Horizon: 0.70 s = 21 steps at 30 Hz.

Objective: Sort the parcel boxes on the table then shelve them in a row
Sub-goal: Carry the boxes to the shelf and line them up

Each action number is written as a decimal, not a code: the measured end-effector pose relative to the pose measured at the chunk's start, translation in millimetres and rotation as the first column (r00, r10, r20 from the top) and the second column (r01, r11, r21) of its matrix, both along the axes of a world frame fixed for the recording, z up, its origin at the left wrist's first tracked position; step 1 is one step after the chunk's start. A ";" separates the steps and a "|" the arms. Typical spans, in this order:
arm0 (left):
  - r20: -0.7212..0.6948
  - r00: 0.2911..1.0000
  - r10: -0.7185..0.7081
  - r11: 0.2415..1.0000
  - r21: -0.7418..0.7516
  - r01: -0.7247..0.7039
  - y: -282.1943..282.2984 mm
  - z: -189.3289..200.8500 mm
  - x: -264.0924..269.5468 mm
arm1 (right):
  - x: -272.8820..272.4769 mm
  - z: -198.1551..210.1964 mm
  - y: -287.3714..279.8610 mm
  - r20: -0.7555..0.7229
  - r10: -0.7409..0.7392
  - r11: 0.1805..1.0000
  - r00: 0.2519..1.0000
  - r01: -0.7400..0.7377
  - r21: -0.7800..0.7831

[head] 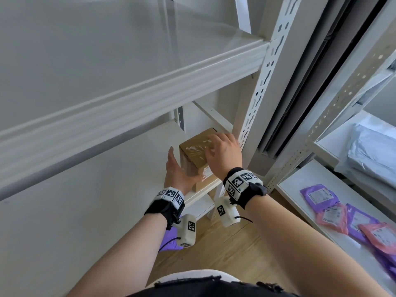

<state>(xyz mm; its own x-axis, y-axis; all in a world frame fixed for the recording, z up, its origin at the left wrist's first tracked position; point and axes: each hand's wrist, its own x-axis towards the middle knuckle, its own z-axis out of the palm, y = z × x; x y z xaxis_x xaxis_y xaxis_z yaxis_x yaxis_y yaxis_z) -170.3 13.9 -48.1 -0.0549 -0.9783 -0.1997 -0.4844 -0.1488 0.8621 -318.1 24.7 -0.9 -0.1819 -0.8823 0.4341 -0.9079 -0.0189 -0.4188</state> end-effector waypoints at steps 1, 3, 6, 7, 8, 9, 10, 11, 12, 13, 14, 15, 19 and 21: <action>0.017 1.000 0.010 1.000 0.010 -0.010 2.1 2.0 4.4 | 6.7 2.4 -1.9 0.005 0.021 1.000 1.000 -0.021 -0.011; 0.047 0.998 0.047 0.999 0.015 -0.048 8.6 4.8 16.7 | 23.7 6.7 -5.9 0.032 0.089 0.996 0.996 -0.088 -0.034; 0.144 0.984 0.106 0.994 -0.006 -0.107 26.0 7.0 45.1 | 58.1 7.8 -7.4 0.080 0.236 0.970 0.968 -0.230 -0.079; 0.179 0.975 0.135 0.991 -0.013 -0.135 33.8 7.3 57.1 | 71.2 6.9 -6.0 0.084 0.290 0.956 0.953 -0.284 -0.079; 0.202 0.963 0.178 0.984 -0.015 -0.178 42.4 7.3 69.9 | 84.7 5.0 -3.8 0.089 0.346 0.938 0.934 -0.341 -0.069; 0.211 0.949 0.236 0.971 -0.015 -0.238 51.8 7.3 83.2 | 98.2 2.9 -0.7 0.098 0.399 0.917 0.912 -0.395 -0.055; 0.205 0.931 0.303 0.952 -0.015 -0.307 61.3 7.1 97.0 | 111.8 0.4 2.5 0.109 0.446 0.895 0.888 -0.445 -0.042; 0.196 0.910 0.366 0.929 -0.015 -0.370 70.9 7.1 110.8 | 125.4 -2.7 6.2 0.117 0.488 0.872 0.865 -0.488 -0.029; 0.190 0.888 0.419 0.906 -0.018 -0.423 81.1 7.3 124.4 | 139.0 -6.1 10.3 0.125 0.525 0.849 0.842 -0.528 -0.014; 0.188 0.867 0.461 0.885 -0.021 -0.466 91.3 8.0 138.0 | 152.9 -9.1 15.1 0.131 0.556 0.828 0.821 -0.561 0.003; 0.189 0.848 0.495 0.866 -0.022 -0.500 101.4 8.4 152.0 | 166.8 -11.6 20.4 0.139 0.580 0.808 0.802 -0.588 0.020; 0.192 0.830 0.523 0.849 -0.026 -0.528 111.7 9.5 166.2 | 181.0 -13.1 26.5 0.145 0.600 0.792 0.787 -0.610 0.033; 0.194 0.761 0.620 0.780 -0.048 -0.623 153.1 13.0 224.9 | 243.6 -13.3 57.4 0.158 0.676 0.722 0.720 -0.690 0.052; 0.180 0.731 0.658 0.750 -0.064 -0.658 173.9 16.0 257.9 | 280.7 -11.3 73.3 0.144 0.713 0.689 0.686 -0.724 0.040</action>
<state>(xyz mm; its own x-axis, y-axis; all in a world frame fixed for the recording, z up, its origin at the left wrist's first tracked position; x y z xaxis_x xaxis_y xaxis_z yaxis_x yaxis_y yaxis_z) 87.7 187.8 -32.1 0.6394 -0.7555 -0.1428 -0.4092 -0.4917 0.7686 -37.3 98.0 -12.2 0.4834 -0.7944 0.3678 -0.5798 -0.6053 -0.5454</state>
